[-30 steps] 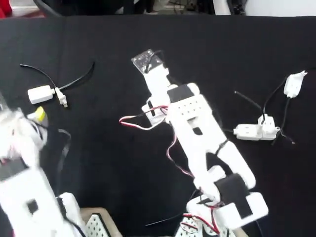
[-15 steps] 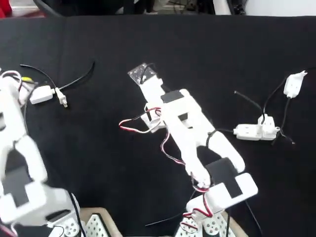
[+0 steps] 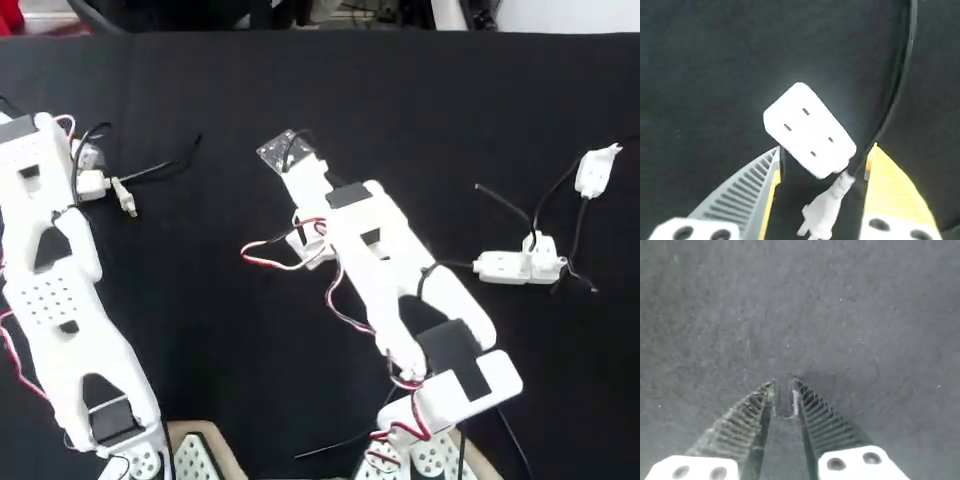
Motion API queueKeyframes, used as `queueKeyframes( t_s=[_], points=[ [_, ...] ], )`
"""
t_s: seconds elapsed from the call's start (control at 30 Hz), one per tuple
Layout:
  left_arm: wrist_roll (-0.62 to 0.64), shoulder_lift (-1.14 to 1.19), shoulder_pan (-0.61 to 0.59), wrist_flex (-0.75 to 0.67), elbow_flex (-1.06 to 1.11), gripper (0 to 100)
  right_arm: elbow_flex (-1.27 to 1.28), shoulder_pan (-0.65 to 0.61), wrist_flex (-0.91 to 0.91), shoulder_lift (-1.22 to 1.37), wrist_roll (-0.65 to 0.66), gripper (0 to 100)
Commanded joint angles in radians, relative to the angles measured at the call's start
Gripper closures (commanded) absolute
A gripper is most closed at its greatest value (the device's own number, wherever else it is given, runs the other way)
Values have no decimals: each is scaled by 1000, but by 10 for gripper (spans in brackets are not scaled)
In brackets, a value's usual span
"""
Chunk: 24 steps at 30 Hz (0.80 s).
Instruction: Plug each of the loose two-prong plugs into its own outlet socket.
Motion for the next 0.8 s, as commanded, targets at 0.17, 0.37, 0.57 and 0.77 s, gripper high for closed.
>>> queueKeyframes(
  t_s=[0.17,0.37,0.57,0.77],
  points=[
    [40,210,-19,170,-426,727,-1,-18,-14,-7,6,947],
    [-86,321,-30,292,-579,733,-1,-18,-14,-7,6,947],
    [-186,382,-28,358,-633,804,1,-18,-14,-7,6,947],
    [-282,379,-21,394,-633,901,1,-18,-14,-7,6,947]
  ],
)
